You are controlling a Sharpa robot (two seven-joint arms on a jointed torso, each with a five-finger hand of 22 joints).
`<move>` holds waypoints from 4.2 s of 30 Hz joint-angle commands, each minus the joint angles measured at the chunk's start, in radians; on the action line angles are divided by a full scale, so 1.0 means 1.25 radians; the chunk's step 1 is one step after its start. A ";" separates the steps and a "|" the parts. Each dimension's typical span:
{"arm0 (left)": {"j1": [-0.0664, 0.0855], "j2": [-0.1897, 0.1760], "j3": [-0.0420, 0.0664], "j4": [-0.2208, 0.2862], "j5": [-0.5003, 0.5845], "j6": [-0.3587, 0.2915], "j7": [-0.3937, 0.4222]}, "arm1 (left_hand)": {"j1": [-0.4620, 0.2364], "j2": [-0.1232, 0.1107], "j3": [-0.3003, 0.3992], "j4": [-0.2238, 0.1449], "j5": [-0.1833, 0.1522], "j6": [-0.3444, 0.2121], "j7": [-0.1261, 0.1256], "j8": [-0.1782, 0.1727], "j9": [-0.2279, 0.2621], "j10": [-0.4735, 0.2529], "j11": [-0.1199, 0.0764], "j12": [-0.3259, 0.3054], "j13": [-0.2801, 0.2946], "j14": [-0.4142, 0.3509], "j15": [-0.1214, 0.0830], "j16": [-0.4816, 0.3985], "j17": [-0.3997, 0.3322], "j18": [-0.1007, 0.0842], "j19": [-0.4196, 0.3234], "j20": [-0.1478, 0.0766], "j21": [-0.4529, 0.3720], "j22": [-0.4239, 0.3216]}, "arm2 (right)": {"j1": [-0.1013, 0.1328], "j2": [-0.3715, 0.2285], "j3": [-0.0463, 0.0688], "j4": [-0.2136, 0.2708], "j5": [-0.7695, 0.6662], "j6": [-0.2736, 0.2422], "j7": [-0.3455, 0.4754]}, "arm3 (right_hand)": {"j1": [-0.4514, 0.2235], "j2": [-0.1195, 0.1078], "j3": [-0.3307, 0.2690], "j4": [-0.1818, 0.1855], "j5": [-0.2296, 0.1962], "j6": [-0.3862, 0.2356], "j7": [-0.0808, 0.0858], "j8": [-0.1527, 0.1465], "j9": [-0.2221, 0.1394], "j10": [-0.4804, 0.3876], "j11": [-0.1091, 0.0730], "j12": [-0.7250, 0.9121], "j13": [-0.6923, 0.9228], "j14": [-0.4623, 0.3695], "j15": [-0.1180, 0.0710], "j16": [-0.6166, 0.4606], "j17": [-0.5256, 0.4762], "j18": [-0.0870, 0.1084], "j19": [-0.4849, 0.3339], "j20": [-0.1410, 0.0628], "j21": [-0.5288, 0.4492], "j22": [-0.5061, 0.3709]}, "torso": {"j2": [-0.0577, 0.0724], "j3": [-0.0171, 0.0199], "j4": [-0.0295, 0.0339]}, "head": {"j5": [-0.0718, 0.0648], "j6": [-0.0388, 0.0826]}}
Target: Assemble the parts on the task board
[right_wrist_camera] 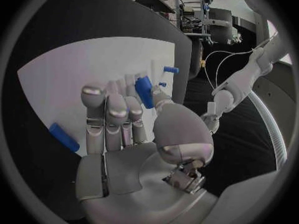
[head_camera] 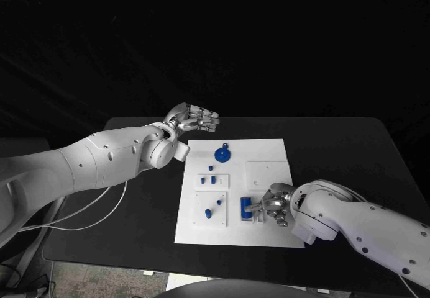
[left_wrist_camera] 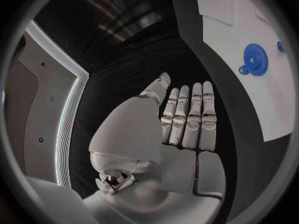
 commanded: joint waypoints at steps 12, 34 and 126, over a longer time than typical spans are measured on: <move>0.001 -0.002 0.000 0.001 0.004 0.014 0.004 | -0.001 0.004 -0.002 0.003 -0.003 -0.004 -0.001 -0.002 0.000 -0.005 0.000 -0.002 0.000 -0.005 0.002 0.003 0.000 -0.004 0.003 0.001 0.001 -0.001 | -0.002 -0.046 -0.001 0.048 -0.140 -0.132 0.208 | 0.069 -0.020 0.020 -0.034 0.047 -0.029 0.007 -0.001 -0.010 0.004 0.008 0.012 0.008 0.003 -0.001 0.000 0.003 0.019 0.043 0.002 0.009 0.058 | 0.000 -0.0001 -0.0001 | 0.003 0.002; 0.001 -0.002 0.000 -0.004 0.004 0.016 0.005 | -0.001 0.004 -0.002 0.003 -0.003 -0.004 -0.001 -0.002 0.000 -0.005 0.000 -0.002 0.000 -0.005 0.002 0.003 0.000 -0.004 0.003 0.001 0.001 -0.001 | -0.001 -0.081 -0.013 0.062 -0.805 -0.147 0.636 | 0.211 -0.117 0.197 -0.177 0.093 -0.301 -0.085 -0.005 -0.029 -0.125 -0.026 -0.096 -0.073 -0.085 -0.014 -0.060 -0.029 -0.008 -0.026 -0.011 -0.171 0.032 | 0.000 -0.0002 0.0006 | 0.000 0.001; 0.001 0.005 0.001 -0.006 0.001 0.040 -0.013 | -0.001 0.009 -0.015 0.019 -0.015 -0.006 -0.001 -0.002 0.000 -0.007 0.001 -0.002 0.000 -0.007 0.003 0.003 0.000 -0.004 0.003 0.003 0.001 -0.011 | 0.050 0.017 -0.105 -0.064 -0.957 -0.181 0.699 | 0.226 -0.083 0.349 -0.221 0.004 0.032 -0.023 -0.001 0.017 -0.252 -0.003 0.026 -0.312 -0.130 0.005 0.031 -0.013 0.034 -0.070 0.014 -0.085 0.035 | 0.000 0.0000 0.0003 | 0.015 -0.018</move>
